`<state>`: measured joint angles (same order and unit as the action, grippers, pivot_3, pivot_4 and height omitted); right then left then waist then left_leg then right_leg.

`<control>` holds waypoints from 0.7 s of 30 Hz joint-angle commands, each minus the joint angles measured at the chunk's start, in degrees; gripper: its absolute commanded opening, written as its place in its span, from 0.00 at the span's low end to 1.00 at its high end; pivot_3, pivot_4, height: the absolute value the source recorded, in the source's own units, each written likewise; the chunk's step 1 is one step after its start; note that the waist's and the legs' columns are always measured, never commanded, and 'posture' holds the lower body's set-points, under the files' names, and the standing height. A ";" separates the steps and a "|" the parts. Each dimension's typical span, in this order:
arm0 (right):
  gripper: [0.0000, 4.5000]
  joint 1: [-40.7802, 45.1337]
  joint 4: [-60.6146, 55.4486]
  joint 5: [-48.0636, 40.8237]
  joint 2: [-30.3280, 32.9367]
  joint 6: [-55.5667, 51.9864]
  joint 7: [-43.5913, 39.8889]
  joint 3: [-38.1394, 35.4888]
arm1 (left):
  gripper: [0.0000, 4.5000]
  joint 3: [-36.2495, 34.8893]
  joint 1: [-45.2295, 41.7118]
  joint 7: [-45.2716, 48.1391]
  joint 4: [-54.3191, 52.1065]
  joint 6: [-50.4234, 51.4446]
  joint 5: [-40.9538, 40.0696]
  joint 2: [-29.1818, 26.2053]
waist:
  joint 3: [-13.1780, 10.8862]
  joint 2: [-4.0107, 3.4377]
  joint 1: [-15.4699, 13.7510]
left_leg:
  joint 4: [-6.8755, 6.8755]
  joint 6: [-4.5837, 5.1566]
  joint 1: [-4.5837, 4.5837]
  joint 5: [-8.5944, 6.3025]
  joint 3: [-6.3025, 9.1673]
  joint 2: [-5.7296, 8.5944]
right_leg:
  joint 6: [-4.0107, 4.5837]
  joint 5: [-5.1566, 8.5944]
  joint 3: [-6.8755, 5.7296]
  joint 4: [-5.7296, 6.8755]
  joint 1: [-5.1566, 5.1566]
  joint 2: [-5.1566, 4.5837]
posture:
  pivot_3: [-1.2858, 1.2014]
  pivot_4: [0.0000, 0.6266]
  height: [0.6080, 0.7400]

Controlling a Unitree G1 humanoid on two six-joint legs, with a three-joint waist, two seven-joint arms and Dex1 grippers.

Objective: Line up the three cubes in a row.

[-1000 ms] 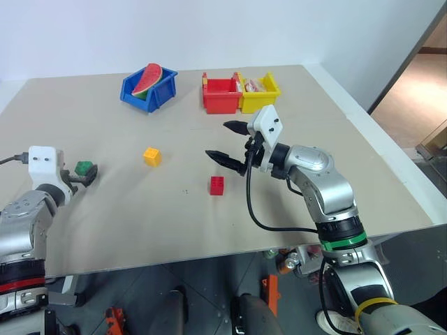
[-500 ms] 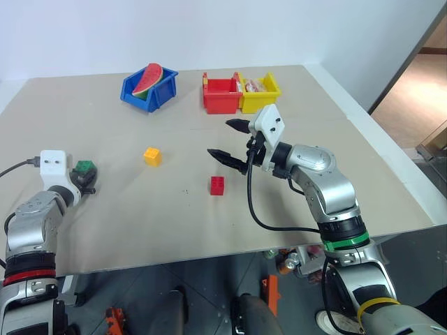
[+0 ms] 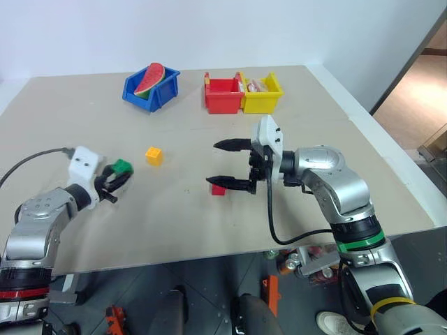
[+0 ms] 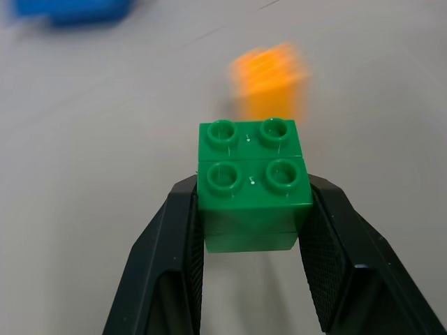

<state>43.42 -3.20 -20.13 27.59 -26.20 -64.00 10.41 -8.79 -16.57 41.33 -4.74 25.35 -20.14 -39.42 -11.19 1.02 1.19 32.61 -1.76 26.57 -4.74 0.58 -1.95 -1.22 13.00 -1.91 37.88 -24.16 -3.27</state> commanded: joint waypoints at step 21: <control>1.00 1.49 1.75 1.49 3.97 3.78 -2.68 -0.67 | 0.29 16.24 -17.30 29.01 21.97 -19.95 5.51 2.48 | -0.02 0.02 -0.01 | 0.09 0.17 0.04 0.09 -0.24 -0.18 | -0.05 0.04 0.06 0.00 -0.08 0.28 | 0.52 0.24 1.00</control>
<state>44.44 0.78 -18.21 31.08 -22.77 -67.10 11.28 8.46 -32.45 69.34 16.88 7.15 -14.47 -37.08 -11.20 1.04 1.18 32.71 -1.59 26.60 -4.65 0.34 -2.13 -1.27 13.04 -1.85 37.88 -24.24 -2.99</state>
